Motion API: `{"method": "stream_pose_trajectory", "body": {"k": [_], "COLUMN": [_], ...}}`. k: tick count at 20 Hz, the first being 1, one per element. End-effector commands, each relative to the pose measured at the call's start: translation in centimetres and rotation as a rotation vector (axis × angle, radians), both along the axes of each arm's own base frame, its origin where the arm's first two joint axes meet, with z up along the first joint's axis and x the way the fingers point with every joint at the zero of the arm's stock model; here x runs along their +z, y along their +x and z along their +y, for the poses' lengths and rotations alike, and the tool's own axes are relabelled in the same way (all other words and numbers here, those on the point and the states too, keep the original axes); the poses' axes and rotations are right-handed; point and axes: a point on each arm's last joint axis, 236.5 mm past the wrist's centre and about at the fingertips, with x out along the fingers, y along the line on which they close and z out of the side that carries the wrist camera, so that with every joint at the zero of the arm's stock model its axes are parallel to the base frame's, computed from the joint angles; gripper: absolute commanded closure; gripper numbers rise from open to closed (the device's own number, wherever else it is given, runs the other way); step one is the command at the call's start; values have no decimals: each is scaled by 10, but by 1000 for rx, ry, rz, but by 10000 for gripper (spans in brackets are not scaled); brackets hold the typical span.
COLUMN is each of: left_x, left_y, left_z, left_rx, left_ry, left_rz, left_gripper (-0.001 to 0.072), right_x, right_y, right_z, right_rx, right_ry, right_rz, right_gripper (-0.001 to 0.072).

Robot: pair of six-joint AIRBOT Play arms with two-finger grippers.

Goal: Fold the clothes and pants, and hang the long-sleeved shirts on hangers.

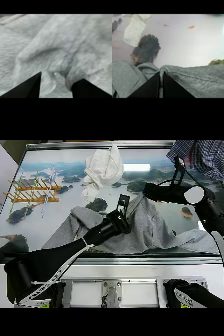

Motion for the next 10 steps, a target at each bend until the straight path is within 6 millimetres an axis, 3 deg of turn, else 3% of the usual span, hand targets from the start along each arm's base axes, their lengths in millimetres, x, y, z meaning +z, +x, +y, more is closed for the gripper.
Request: {"method": "stream_pose_trajectory", "body": {"k": [1,4,6,8,10], "left_x": [11,28,37,31,14], "left_y": [12,24,33,34,32], "left_z": [43,53,31,13,8], "left_rx": [69,115,127,155,165], "left_ry": [45,-69,-250,-353,-350], "left_rz": [-26,-74,-85,-43,-6], "left_gripper": [332,332,332,332,332], "right_x": [-12,-25,-37,-47,-45], "right_y": [-19,-33,-43,-51,-47], "right_z": [-18,-21,-7,8,13], "right_rx": [15,38,76,108,88], "right_ry": [-127,-179,-186,-185,-161], "right_rz": [52,95,118,131,119], "right_gripper": [691,691,691,691,691]}}
